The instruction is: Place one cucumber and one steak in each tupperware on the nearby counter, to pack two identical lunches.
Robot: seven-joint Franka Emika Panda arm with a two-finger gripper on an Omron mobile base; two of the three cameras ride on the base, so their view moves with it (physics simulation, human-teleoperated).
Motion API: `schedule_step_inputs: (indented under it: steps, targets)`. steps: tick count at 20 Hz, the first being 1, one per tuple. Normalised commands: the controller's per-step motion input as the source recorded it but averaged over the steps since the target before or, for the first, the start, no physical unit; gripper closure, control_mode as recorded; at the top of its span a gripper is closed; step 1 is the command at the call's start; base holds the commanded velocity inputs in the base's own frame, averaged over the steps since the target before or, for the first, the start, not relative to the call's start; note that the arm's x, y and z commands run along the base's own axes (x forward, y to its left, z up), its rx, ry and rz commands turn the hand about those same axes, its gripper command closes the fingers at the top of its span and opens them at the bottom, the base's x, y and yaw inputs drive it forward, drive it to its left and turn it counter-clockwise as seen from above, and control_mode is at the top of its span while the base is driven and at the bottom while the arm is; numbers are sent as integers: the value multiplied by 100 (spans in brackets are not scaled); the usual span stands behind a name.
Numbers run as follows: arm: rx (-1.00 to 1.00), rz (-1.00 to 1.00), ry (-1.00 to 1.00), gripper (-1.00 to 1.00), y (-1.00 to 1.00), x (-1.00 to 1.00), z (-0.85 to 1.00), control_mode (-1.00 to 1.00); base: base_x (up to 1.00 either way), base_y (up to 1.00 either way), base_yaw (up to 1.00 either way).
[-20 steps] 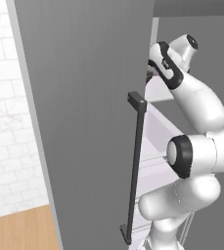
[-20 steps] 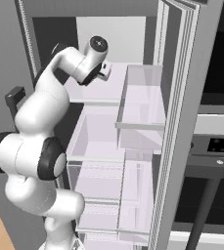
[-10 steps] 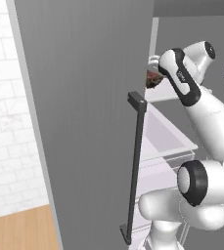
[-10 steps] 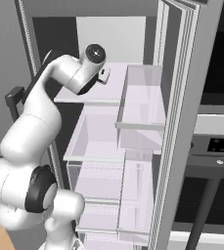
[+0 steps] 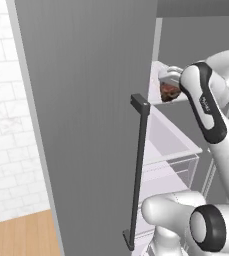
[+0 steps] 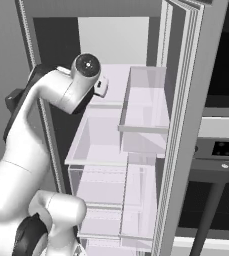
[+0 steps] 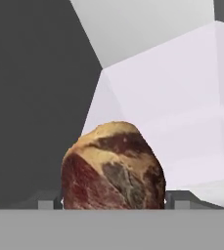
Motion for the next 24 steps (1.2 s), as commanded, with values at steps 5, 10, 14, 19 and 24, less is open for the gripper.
schedule_step_inputs:
  steps: [5,10,14,19,24]
  targets:
    - [-5,-1,0,100,0,-87,-32,-100,0,0,0]
    - [-1,-1,0,100,-2,-64,-24,-100,0,0,0]
    - [-1,0,1,100,0,-8,-26,-100,0,0,0]
    - [-1,0,-8,100,0,-41,-23,100,-40,0,0]
    - [0,0,0,100,0,0,0,100,-100,-2,0]
